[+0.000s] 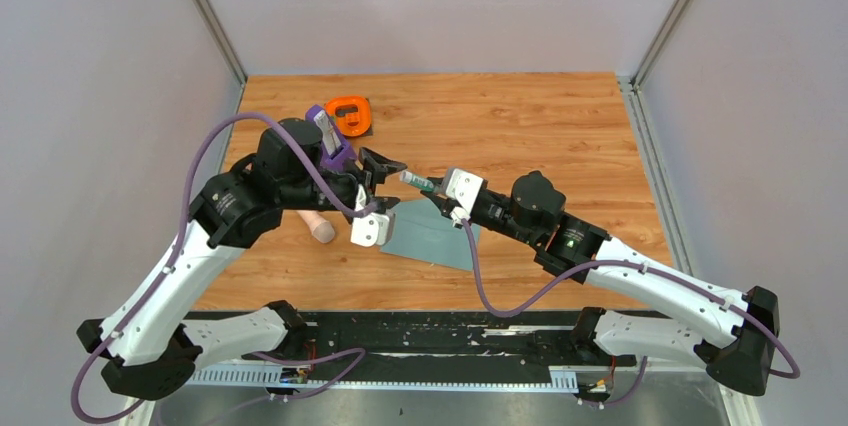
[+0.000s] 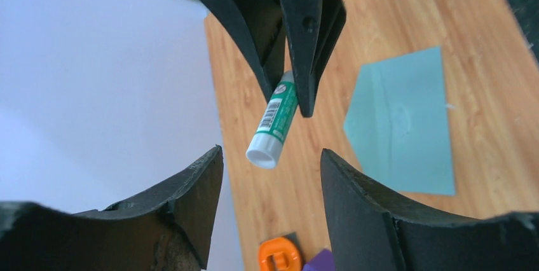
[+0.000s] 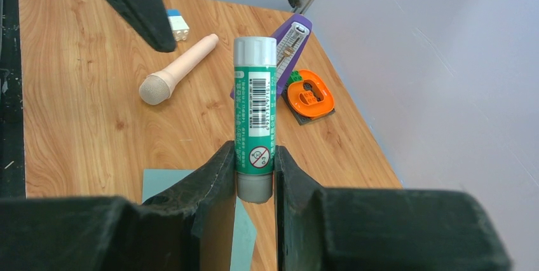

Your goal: Place the letter into the envelope and seal it

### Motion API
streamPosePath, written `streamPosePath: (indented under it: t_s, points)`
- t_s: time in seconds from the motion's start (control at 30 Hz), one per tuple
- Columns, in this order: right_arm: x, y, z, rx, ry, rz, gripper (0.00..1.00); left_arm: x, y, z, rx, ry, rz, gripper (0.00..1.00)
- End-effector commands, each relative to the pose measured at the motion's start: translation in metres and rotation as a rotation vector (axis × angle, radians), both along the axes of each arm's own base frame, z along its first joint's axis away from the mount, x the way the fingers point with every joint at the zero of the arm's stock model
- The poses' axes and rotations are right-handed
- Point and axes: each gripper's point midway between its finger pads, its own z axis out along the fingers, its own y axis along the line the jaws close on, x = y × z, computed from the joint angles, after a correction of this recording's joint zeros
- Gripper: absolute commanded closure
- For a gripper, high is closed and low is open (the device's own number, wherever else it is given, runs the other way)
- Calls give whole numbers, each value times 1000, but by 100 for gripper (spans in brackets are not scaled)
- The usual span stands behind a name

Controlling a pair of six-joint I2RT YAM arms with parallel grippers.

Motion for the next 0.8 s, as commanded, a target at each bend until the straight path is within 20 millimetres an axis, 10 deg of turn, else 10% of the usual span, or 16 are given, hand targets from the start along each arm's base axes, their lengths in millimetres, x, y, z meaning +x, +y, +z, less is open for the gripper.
streamPosePath:
  t_s: [0.0, 0.77]
  points:
    - [-5, 5, 30, 64, -31, 27, 100, 18, 3, 6, 60, -236, -20, 36]
    - [-10, 7, 30, 65, -46, 55, 100, 19, -7, -16, 154, -243, -67, 63]
